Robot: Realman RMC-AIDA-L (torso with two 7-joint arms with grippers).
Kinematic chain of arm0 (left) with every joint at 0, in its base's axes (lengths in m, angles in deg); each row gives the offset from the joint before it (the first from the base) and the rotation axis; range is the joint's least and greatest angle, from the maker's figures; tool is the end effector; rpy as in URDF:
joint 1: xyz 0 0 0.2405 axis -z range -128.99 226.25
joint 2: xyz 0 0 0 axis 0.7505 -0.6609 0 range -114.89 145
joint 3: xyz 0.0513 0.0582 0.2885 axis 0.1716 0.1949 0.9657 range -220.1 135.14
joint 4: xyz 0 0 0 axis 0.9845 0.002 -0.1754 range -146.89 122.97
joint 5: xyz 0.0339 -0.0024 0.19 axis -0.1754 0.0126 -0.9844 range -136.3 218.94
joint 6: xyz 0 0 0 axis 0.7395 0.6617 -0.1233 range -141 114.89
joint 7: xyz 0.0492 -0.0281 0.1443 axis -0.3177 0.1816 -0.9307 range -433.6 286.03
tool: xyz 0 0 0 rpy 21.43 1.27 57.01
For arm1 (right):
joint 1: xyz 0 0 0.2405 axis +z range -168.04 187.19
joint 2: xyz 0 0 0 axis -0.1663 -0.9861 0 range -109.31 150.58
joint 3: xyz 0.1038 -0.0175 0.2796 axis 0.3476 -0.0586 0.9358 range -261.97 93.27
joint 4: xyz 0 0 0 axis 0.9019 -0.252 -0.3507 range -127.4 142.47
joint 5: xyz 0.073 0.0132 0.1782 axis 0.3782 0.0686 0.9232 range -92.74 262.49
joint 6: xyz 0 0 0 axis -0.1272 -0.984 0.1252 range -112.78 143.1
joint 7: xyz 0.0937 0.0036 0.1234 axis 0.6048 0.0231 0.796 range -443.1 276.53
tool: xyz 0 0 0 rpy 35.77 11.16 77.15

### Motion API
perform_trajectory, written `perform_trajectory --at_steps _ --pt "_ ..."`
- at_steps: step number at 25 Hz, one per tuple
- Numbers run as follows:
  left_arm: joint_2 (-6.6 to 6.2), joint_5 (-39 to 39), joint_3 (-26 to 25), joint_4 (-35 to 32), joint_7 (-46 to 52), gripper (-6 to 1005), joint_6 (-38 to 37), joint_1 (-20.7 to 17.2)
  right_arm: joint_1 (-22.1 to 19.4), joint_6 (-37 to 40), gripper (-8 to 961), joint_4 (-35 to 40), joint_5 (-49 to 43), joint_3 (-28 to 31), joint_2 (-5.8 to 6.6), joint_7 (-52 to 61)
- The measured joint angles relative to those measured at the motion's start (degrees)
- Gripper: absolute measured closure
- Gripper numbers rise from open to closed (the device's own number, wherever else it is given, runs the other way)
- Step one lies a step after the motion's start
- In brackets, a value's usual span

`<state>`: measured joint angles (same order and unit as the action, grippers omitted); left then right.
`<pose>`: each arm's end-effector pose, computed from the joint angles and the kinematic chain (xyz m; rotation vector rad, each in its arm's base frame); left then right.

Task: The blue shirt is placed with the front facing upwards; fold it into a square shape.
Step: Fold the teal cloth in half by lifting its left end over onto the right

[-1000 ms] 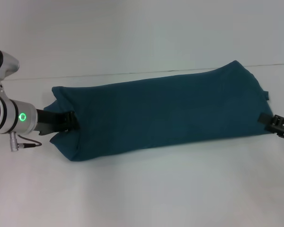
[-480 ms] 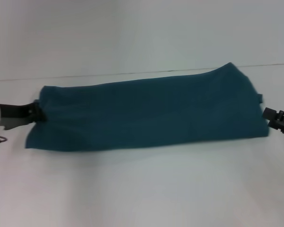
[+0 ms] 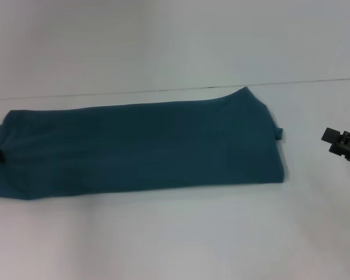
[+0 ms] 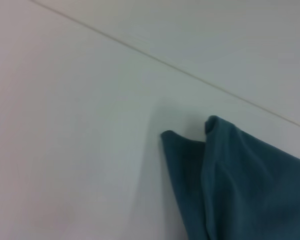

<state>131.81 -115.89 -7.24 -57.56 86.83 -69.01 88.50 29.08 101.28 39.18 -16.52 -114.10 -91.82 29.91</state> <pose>-0.3507 0.4337 0.0395 -1.5931 -1.7069 -0.2014 0.3659 0.3118 0.0494 -1.9666 1.5854 1.1088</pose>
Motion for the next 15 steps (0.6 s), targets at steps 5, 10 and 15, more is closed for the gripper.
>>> perform_trajectory --at_steps 5,10,15 --pt "0.17 -1.26 -0.27 -0.22 1.21 919 0.70 -0.33 0.11 -0.07 81 -0.01 -0.24 -0.02 -0.04 0.01" --pt "0.31 0.41 -0.30 -1.49 0.97 917 -1.71 -0.33 -0.09 0.05 83 -0.01 -0.26 -0.05 -0.04 0.01" --pt "-0.18 6.06 -0.20 -3.10 -0.30 915 -7.78 0.07 -0.32 0.21 85 -0.06 -0.26 -0.05 -0.08 -0.15"
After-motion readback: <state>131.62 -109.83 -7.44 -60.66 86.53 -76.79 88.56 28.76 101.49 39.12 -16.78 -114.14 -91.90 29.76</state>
